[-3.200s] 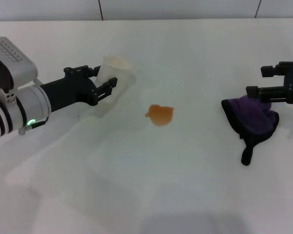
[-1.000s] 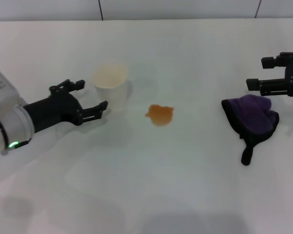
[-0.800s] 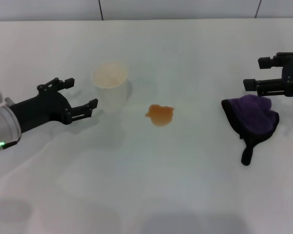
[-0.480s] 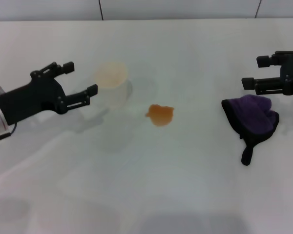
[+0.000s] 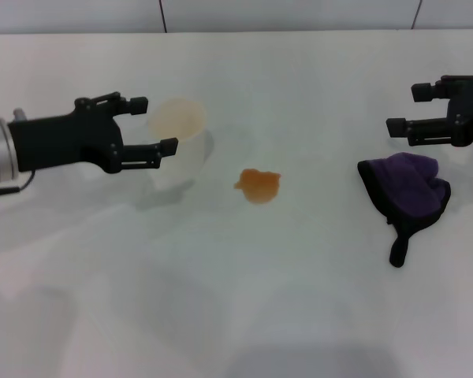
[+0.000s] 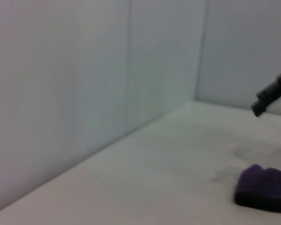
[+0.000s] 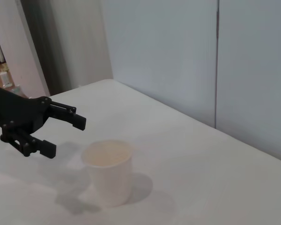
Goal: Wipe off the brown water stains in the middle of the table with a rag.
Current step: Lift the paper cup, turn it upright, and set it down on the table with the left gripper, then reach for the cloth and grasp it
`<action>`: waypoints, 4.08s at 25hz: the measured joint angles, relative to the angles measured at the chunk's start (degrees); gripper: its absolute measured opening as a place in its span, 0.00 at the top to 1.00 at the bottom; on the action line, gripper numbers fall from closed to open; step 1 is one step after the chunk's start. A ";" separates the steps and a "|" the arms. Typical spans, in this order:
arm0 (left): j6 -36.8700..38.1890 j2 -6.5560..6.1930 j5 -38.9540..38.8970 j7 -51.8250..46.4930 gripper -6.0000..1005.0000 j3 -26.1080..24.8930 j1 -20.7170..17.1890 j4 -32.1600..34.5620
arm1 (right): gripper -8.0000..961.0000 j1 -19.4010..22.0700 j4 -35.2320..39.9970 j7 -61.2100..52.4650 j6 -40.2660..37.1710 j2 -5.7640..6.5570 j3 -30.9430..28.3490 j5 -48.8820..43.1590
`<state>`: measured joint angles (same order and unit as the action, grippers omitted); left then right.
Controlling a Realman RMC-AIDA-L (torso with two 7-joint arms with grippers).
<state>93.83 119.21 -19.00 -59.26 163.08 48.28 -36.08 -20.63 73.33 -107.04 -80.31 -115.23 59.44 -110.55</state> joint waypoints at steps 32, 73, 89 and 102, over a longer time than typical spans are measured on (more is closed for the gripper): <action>17.93 -0.43 17.77 -9.06 0.12 0.05 10.11 -15.94 | 0.20 -0.38 -1.55 0.00 1.03 0.00 0.72 0.84; 17.27 -0.21 21.32 -12.37 0.12 0.05 13.05 -14.19 | 0.20 -6.14 -8.88 -6.98 4.00 0.36 1.12 -15.75; 15.45 -0.39 21.19 -13.68 0.12 0.05 13.59 -12.02 | 0.20 -7.44 -13.00 -9.21 4.61 0.44 1.24 -17.23; 14.95 -0.38 21.35 -13.77 0.12 0.05 13.69 -11.38 | 0.20 -7.87 -14.12 -8.96 5.44 0.35 1.41 -17.42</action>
<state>108.78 118.82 2.35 -73.04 163.12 61.96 -47.46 -28.50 59.21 -116.00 -74.87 -114.88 60.85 -127.97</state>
